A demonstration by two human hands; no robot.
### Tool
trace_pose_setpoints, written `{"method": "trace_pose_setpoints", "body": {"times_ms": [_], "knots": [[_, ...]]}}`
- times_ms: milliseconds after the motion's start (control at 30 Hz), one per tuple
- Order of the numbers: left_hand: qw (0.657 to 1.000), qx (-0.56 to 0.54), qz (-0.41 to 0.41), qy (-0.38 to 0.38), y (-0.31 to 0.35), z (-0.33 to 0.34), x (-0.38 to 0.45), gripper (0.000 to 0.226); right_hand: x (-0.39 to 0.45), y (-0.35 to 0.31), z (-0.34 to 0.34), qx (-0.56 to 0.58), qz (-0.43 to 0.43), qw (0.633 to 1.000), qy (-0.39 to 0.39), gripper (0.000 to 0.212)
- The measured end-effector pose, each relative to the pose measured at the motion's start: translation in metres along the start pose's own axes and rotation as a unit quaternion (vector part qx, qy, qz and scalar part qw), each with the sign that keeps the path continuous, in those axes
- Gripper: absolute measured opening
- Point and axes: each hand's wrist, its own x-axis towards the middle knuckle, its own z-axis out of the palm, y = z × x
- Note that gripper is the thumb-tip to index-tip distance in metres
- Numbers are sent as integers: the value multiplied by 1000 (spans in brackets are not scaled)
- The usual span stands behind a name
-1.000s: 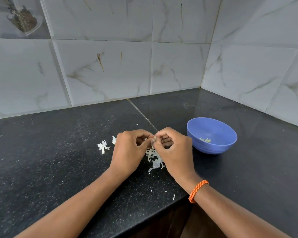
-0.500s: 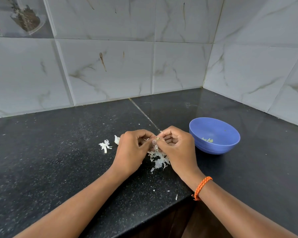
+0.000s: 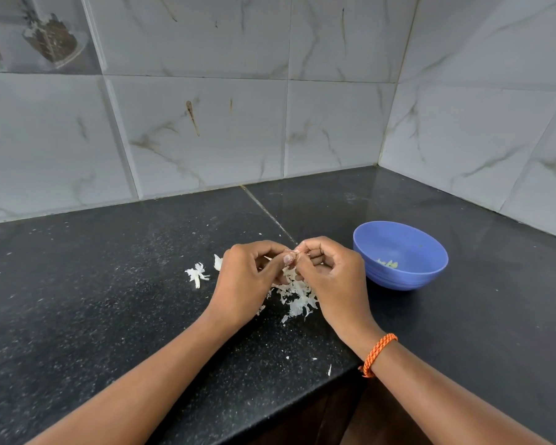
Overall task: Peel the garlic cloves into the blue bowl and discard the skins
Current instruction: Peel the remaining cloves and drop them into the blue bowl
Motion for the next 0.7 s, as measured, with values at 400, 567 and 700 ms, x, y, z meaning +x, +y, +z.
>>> {"method": "trace_pose_setpoints", "body": {"times_ms": [400,567,700], "knots": [[999,-30,-15,20,-3,1,1,13,-4,2,4,-90,-56,994,18,17],[994,-96,-48,30,0,0,-2,11,-6,2,2,-140,-93,985,43,17],[993,-99,-54,41,3,1,-4,10,-6,0,3,-177,-106,977,60,13]]}}
